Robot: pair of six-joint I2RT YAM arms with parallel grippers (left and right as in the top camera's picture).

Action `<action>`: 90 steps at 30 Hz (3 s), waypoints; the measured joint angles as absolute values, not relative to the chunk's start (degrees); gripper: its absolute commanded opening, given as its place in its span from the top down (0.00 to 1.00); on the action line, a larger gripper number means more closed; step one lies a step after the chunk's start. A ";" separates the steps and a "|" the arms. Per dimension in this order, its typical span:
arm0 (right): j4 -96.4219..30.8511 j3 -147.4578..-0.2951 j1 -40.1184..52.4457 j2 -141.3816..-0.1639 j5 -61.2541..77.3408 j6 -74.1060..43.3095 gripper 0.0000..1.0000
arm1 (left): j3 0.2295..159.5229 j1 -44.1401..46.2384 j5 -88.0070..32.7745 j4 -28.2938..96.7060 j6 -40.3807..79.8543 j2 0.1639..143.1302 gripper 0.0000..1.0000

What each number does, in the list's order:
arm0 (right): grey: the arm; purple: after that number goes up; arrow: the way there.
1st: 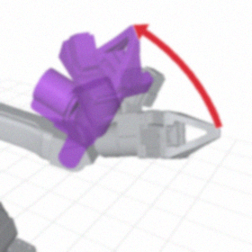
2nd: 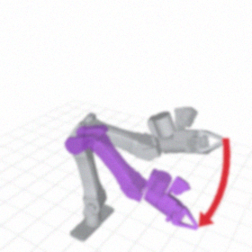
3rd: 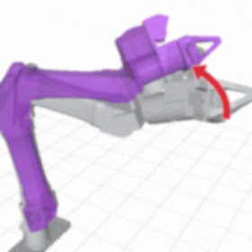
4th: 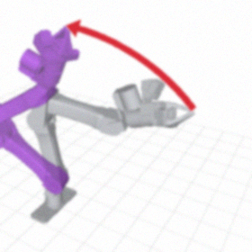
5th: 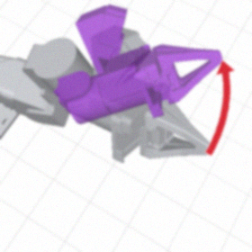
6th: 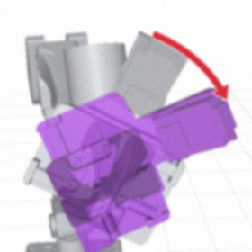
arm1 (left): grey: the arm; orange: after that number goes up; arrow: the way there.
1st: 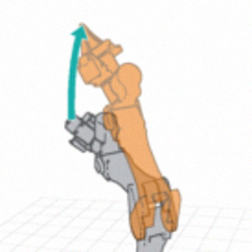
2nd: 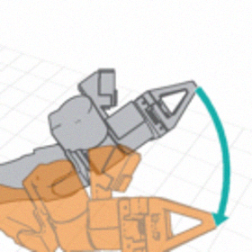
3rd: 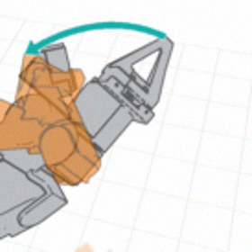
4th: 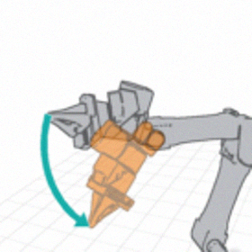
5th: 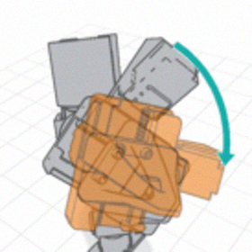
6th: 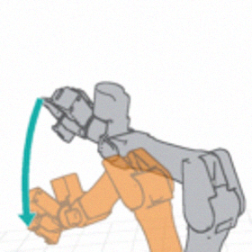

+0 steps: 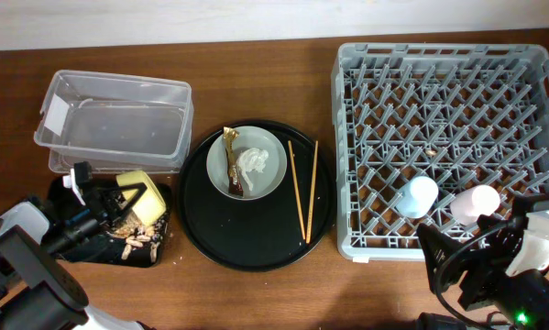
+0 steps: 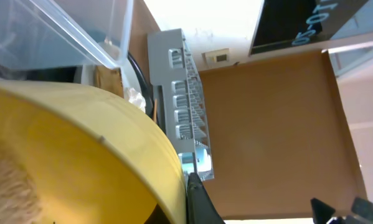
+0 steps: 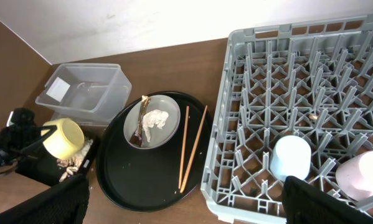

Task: Sort waste into correct bins and load items into the dishwasher rack
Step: 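Tip the yellow bowl over the black tray to dump the food, then set the empty yellow bowl back on the platter with the left gripper, then grasp the gold wrapper from the white plate and drop it in the clear bin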

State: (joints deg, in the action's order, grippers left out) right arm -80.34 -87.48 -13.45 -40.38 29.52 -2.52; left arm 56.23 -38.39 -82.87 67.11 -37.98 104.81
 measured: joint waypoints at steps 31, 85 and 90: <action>-80.34 -87.48 -13.45 -40.38 29.54 -2.50 0.01 | 58.04 -34.46 -80.09 60.38 -33.93 92.18 1.00; -80.34 -87.22 -13.43 -40.42 29.67 -2.55 0.01 | 80.36 20.34 2.94 39.22 20.86 114.89 0.88; -80.36 -87.20 -13.43 -40.42 29.69 -2.50 0.01 | 80.68 20.34 0.73 44.82 22.17 115.63 0.99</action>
